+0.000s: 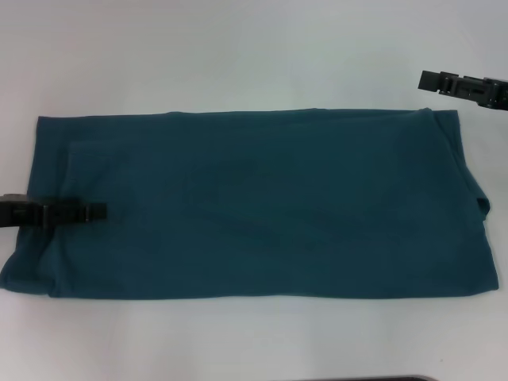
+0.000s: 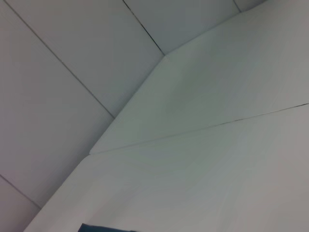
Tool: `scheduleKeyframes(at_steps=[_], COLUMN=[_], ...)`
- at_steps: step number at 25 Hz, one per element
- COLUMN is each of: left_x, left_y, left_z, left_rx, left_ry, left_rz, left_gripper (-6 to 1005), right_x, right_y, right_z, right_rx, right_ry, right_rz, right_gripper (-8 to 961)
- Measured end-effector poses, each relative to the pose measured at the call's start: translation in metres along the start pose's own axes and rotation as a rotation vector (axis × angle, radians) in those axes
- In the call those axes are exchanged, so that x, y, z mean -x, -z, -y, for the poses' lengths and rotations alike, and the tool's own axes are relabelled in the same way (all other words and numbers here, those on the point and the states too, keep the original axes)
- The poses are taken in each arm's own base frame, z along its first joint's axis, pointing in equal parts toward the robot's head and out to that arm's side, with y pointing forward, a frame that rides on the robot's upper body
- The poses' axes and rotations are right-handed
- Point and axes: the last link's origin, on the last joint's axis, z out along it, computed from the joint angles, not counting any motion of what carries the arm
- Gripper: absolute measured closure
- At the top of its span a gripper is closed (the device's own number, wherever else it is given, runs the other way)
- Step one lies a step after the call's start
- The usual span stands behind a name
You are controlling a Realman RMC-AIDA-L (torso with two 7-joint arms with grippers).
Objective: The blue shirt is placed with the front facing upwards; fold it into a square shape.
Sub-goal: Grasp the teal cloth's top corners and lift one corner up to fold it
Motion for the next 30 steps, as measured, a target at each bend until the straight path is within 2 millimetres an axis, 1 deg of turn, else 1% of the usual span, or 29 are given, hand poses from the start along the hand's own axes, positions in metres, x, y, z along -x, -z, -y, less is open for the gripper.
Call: scheduleKeyframes(at_steps=[9, 13, 20, 23, 26, 30], left_x=[-0.002, -0.005, -0.016, -0.02, -0.017, -0.01], left_y=[0.0, 0.003, 0.027, 0.04, 0.048, 0.054], left_z=[0.0, -0.001, -0.01, -0.008, -0.006, -0.005], left_rx=[-0.003, 0.001, 0.033, 0.001, -0.008, -0.005], left_ry=[-0.007, -0.016, -0.049, -0.036, -0.012, 0.012], left_rz=[-0.008, -0.017, -0.03, -0.034, -0.02, -0.009], left_gripper=[279, 279, 280, 280, 280, 280], right_x=[-0.001, -0.002, -0.001, -0.001, -0.001, -0.001], right_y=[-0.001, -0.001, -0.002, -0.001, -0.001, -0.001], right_z=[-0.001, -0.001, -0.001, 0.0, 0.0, 0.0], right_rx=[0.006, 0.006, 0.009, 0.006, 0.005, 0.005], right_ry=[-0.001, 0.0, 0.001, 0.002, 0.003, 0.004], right_rz=[-0.001, -0.001, 0.005, 0.005, 0.007, 0.006], right_gripper=[168, 167, 167, 168, 168, 167])
